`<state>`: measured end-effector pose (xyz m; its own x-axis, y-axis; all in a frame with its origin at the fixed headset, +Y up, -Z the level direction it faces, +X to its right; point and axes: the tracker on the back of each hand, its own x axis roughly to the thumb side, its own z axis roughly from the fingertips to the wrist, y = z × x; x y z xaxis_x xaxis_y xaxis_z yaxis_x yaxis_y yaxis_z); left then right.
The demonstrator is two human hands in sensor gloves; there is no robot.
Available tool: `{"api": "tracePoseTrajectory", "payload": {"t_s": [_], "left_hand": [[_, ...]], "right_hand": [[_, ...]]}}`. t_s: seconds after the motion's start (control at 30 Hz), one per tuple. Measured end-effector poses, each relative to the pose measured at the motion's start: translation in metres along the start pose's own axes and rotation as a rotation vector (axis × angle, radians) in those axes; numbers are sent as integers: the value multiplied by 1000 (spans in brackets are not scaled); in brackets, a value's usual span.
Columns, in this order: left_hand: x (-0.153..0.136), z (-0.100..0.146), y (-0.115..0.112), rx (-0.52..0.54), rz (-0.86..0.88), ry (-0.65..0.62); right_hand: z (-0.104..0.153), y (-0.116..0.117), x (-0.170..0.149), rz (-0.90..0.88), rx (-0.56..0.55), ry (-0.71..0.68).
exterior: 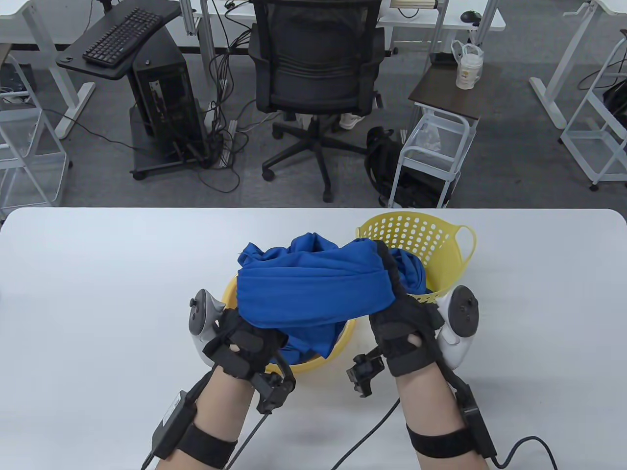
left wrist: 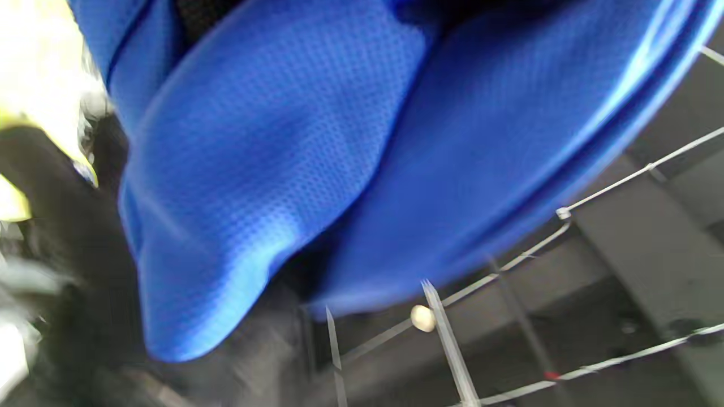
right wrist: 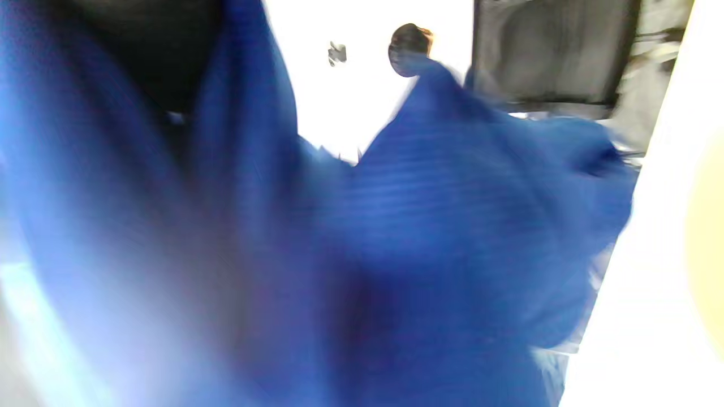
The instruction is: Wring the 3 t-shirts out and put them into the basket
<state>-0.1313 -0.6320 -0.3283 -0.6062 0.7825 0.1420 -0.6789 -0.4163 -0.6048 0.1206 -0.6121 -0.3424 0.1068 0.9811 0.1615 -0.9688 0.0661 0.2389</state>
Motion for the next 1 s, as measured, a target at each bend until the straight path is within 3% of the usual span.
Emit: {"api": "tracePoseTrajectory", "payload": {"t_s": [0.03,0.1,0.2,0.27,0.33,0.4,0.53,0.6,0.7,0.8,0.93,1.0], "left_hand": [[1,0,-3,-21,31,0],[4,2,-6,-15,-26,-8],[8,5,0,14,-125,2],[13,7,5,47,-157,-1],[18,12,11,105,-247,53],[20,15,18,152,-449,121],[19,13,24,12,-809,289],[17,13,25,-80,-858,370],[13,13,24,-190,-709,404],[5,14,20,-220,-357,341],[-2,15,18,-206,-38,256],[-1,17,21,-213,60,216]], "right_hand": [[-5,5,-10,-35,76,45],[-15,22,-34,-347,386,131],[-18,28,-38,-529,540,160],[-17,23,-28,-481,453,93],[-14,15,-18,-410,229,17],[-9,7,-8,-467,213,1],[1,-17,11,-386,17,-83],[5,-28,20,-374,-64,-166],[13,-38,36,-225,-149,-331],[17,-28,49,-42,-110,-518],[22,6,59,140,160,-660],[25,27,63,270,408,-666]]}}
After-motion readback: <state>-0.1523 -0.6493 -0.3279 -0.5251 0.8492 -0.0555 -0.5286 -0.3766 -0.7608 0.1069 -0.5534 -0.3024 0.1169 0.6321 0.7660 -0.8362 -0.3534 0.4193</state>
